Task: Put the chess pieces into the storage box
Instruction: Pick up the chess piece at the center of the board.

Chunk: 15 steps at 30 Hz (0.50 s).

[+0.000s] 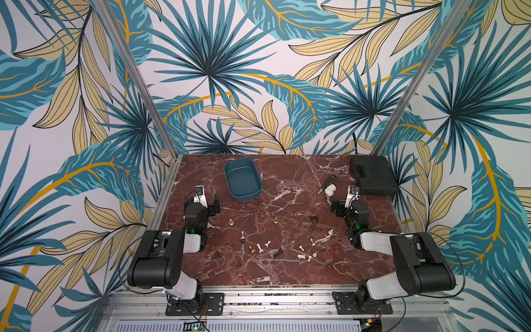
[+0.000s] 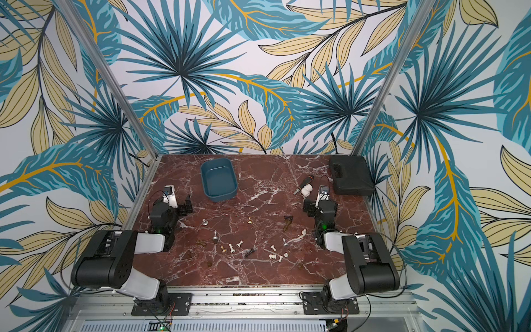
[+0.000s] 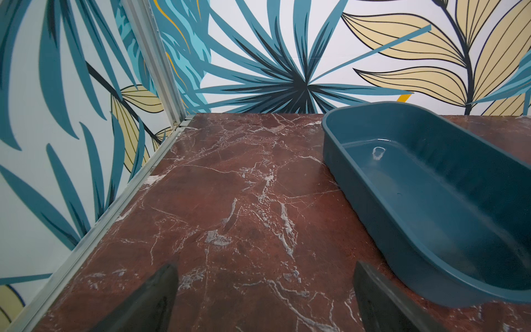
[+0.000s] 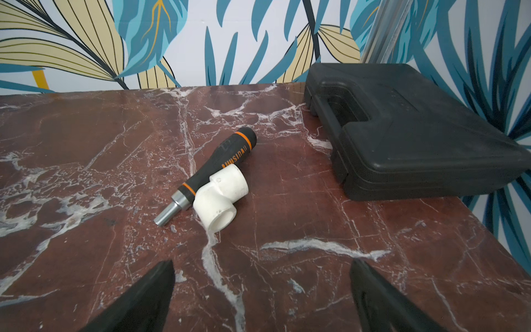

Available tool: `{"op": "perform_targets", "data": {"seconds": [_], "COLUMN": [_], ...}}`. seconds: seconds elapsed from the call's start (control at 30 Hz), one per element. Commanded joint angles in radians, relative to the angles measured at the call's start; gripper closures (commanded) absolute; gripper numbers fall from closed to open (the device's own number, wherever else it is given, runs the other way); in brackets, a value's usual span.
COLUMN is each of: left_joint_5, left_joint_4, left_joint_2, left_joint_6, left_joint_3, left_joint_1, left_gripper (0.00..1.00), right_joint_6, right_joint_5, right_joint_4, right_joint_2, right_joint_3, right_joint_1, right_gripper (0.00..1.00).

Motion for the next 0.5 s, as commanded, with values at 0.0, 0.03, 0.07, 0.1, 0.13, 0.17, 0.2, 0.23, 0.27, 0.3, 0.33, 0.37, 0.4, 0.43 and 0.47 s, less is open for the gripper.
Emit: {"op": "perform_targets", "data": {"seconds": [0.0,0.03,0.07,0.1,0.13,0.17,0.2,0.23,0.27,0.3,0.33,0.37,0.4,0.43,0.47], "left_joint_5": [-0.115,-0.145,-0.167,-0.170,-0.159,-0.142,-0.118,-0.085,-0.056,-0.041,-0.024,0.019,0.047,0.074,0.112], "left_joint_4": [-0.210,-0.318,-0.420,-0.507,-0.619,-0.717,-0.794,-0.876,-0.958,-1.031,-1.109,-1.189,-1.242,-1.305,-1.349], "left_joint_2": [-0.176,-0.236,-0.286,-0.322,-0.355,-0.378,-0.391,-0.398,-0.398,-0.394,-0.384,-0.371,-0.357,-0.341,-0.322], "left_joint_6": [-0.032,-0.058,-0.099,-0.127,-0.155,-0.181,-0.196,-0.205,-0.203,-0.203,-0.207,-0.201,-0.195,-0.184,-0.167], "left_joint_3": [0.072,0.104,0.138,0.176,0.220,0.268,0.307,0.349,0.397,0.437,0.485,0.529,0.565,0.604,0.636], "left_joint_1": [-0.021,-0.027,-0.028,-0.030,-0.031,-0.035,-0.040,-0.047,-0.059,-0.072,-0.086,-0.095,-0.103,-0.111,-0.117], "left_gripper": [0.02,0.04,0.06,0.07,0.10,0.12,0.14,0.16,0.17,0.18,0.19,0.19,0.21,0.21,0.22], "right_joint_6": [0.034,0.059,0.091,0.124,0.167,0.197,0.226,0.257,0.288,0.313,0.337,0.355,0.369,0.385,0.393], "right_joint_5": [0.013,0.021,0.027,0.027,0.017,-0.007,-0.020,-0.024,-0.021,-0.025,-0.035,-0.038,-0.038,-0.041,-0.052], "right_joint_4": [-0.259,-0.341,-0.430,-0.512,-0.606,-0.689,-0.761,-0.841,-0.933,-1.017,-1.097,-1.164,-1.217,-1.270,-1.316], "right_joint_2": [-0.145,-0.183,-0.218,-0.245,-0.269,-0.285,-0.294,-0.296,-0.292,-0.284,-0.269,-0.251,-0.234,-0.214,-0.195], "right_joint_3": [0.116,0.153,0.195,0.234,0.279,0.319,0.353,0.393,0.430,0.464,0.502,0.536,0.558,0.579,0.594], "right_joint_1": [-0.001,0.001,0.003,0.007,0.013,0.021,0.033,0.045,0.058,0.069,0.084,0.102,0.116,0.132,0.143], "right_gripper": [0.03,0.04,0.07,0.09,0.11,0.13,0.15,0.17,0.18,0.20,0.22,0.23,0.23,0.23,0.25]}}
